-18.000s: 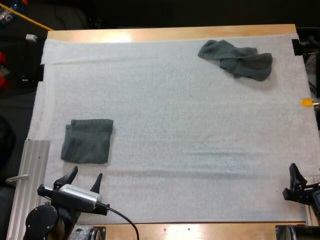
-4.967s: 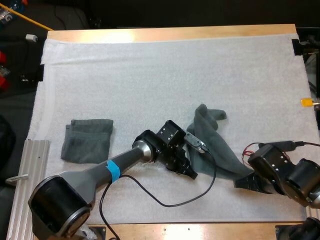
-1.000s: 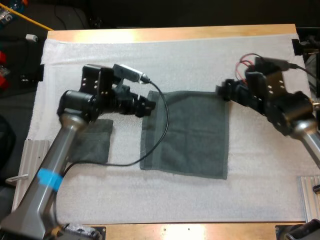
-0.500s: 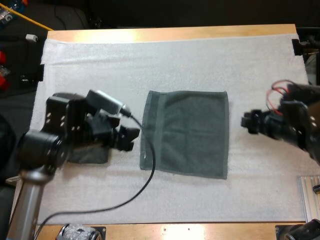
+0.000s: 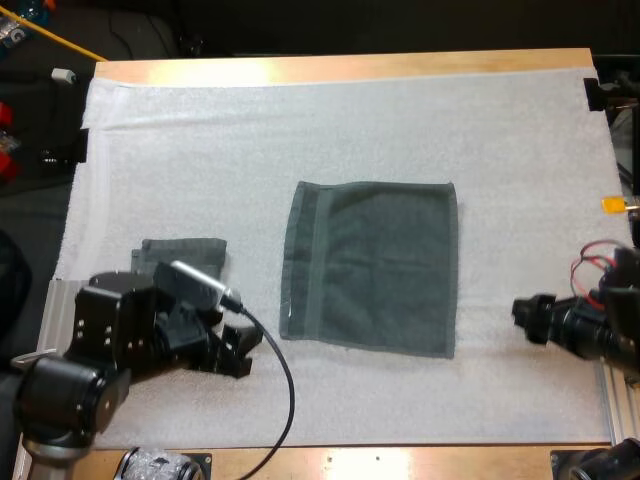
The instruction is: Pick towel from pile, fold and stack
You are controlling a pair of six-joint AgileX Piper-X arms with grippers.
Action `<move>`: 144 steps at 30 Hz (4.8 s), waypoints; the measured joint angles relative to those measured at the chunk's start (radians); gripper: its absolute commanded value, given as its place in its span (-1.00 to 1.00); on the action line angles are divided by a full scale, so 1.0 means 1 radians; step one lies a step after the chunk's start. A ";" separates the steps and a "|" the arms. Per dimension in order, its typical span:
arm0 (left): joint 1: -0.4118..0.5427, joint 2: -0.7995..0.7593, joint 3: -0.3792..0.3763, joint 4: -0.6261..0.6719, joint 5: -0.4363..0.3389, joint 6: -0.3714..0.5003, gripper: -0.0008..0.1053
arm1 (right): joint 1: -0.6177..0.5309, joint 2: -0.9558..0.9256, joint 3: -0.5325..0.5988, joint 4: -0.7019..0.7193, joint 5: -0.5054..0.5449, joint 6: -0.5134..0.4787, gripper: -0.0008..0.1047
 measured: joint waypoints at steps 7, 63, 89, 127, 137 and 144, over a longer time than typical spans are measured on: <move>0.000 -0.023 0.083 0.005 -0.001 -0.007 0.16 | 0.000 -0.009 0.178 -0.042 -0.142 0.023 0.32; 0.000 -0.017 0.125 -0.017 -0.001 -0.015 0.16 | 0.000 0.643 0.446 -0.772 -0.406 0.267 -0.99; 0.000 0.522 0.125 -0.250 0.026 0.037 0.16 | 0.000 0.585 0.446 -0.770 -0.387 0.257 -0.99; 0.009 0.947 0.124 -0.409 0.275 0.013 -0.34 | 0.000 0.585 0.446 -0.770 -0.387 0.257 -0.99; 0.009 0.949 0.123 -0.377 0.183 0.018 -0.98 | 0.000 0.583 0.446 -0.770 -0.387 0.257 -0.99; -0.058 0.868 0.125 -0.252 0.154 0.113 -0.98 | 0.000 0.483 0.446 -0.682 -0.387 0.218 -0.99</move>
